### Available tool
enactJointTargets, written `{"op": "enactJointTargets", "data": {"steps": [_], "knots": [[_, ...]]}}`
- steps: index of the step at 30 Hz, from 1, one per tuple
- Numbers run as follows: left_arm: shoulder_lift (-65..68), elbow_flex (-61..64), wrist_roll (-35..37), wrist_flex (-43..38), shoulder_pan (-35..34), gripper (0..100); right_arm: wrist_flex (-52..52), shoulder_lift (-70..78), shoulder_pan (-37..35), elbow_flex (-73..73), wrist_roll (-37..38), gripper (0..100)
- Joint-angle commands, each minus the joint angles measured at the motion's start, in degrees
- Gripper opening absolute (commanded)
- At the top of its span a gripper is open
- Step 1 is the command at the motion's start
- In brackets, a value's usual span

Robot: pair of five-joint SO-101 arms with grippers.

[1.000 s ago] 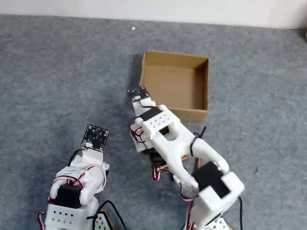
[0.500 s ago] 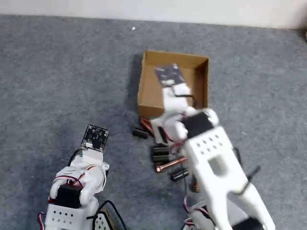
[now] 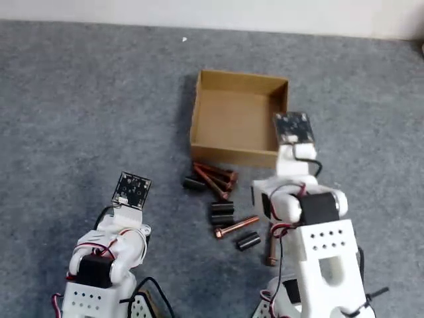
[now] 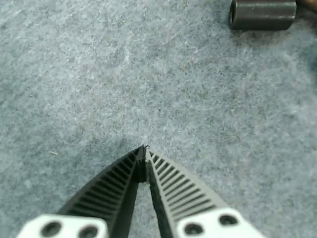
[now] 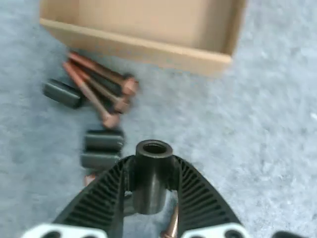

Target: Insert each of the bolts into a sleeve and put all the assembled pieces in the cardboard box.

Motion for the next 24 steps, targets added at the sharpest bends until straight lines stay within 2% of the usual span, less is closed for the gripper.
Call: {"op": "enactJointTargets", "data": {"steps": [1,5,9,14,16,18,20,24], "knots": [[-0.75,1.10,-0.09,0.26,0.84,1,-6.37,-2.77,5.23,5.05,0.44,0.4],[-0.75,1.10,-0.09,0.26,1.19,1,-14.64,-4.00,9.01,13.49,0.35,0.4],[-0.75,-0.40,-0.44,0.18,1.10,1,-18.51,-4.35,12.00,17.98,-0.79,0.4],[-0.75,-7.16,-0.88,-2.46,-3.82,1,-19.74,-4.35,13.67,18.59,-3.96,0.4],[-0.75,-10.24,-7.82,-4.04,-4.00,1,-19.74,-4.35,14.46,18.59,-3.96,0.4],[-0.75,-12.35,-19.69,-4.04,-3.56,1,-19.82,-4.35,15.43,18.51,-3.96,0.4],[-0.75,-14.11,-27.87,-4.22,-3.56,1,-21.23,-4.35,16.40,18.68,-4.04,0.4],[-0.66,-18.77,-29.10,-3.96,-3.47,1,-23.16,-4.35,17.27,18.68,-4.04,0.4]]}}
